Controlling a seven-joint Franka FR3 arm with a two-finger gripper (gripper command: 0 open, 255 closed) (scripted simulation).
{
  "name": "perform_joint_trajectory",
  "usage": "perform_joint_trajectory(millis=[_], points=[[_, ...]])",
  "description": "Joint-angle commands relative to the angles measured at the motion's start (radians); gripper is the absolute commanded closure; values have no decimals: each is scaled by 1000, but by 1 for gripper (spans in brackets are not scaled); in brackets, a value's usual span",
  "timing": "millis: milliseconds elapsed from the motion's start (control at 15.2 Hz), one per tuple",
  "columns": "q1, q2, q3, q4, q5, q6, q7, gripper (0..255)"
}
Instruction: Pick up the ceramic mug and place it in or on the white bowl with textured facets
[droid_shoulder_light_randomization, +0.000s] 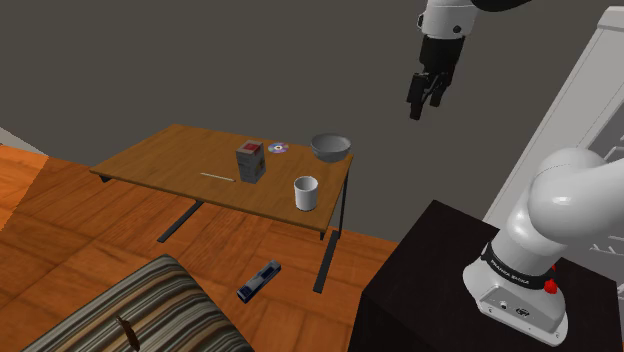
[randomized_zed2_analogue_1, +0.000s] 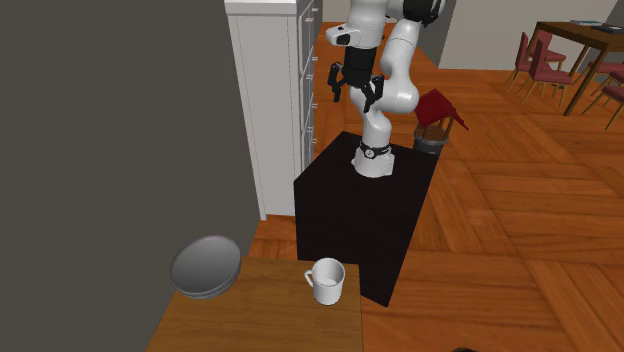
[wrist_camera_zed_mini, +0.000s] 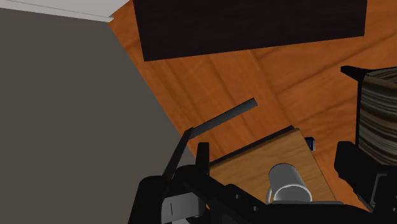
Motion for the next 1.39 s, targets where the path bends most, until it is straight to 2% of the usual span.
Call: perform_joint_trajectory(millis=[0,660,1320], points=[[0,0,0,0,0,0,0,0],[12,314,68,-14,29,318,101,0],[14,700,125,116,-3,563,211,0]])
